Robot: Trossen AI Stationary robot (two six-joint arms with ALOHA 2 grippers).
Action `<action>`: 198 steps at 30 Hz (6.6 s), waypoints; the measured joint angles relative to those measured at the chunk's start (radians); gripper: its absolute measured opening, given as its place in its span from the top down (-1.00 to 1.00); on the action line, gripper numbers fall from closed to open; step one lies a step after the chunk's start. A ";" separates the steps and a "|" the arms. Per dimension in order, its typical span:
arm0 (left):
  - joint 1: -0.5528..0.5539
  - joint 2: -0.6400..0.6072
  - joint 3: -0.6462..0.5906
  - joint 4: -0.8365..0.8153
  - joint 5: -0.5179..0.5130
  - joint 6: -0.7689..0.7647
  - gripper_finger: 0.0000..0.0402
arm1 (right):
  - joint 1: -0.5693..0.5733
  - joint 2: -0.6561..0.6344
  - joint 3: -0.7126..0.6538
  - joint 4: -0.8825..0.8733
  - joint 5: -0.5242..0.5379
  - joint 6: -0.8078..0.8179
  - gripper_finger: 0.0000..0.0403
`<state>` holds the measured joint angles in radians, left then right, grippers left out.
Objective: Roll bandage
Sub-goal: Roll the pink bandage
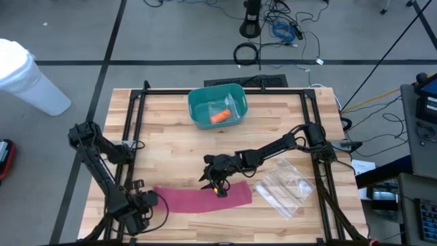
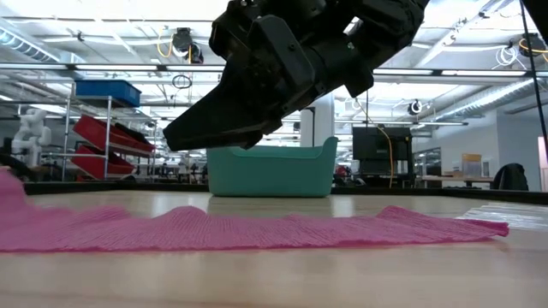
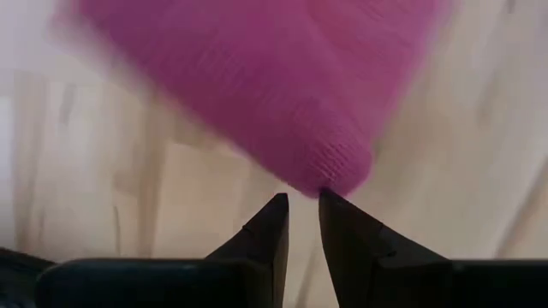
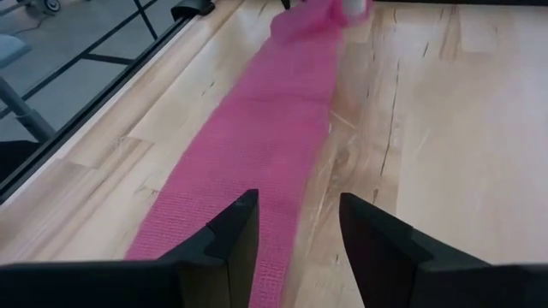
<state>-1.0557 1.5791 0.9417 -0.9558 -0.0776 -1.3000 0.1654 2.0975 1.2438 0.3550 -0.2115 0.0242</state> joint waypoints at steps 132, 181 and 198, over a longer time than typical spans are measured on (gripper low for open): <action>0.368 0.122 0.278 0.228 -0.385 1.472 1.00 | 0.325 -0.286 0.000 -0.375 0.594 -0.406 0.56; 0.437 0.116 0.277 0.298 -0.417 1.298 1.00 | 0.332 -0.262 0.000 -0.363 0.670 -0.526 0.95; 0.255 -0.242 0.220 -0.025 -0.826 0.825 0.88 | 0.322 -0.405 -0.083 -0.164 1.059 -0.581 0.99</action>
<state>-0.8003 1.3371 1.1619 -0.9811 -0.9036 -0.4746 0.4874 1.6921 1.1608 0.1913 0.8470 -0.5564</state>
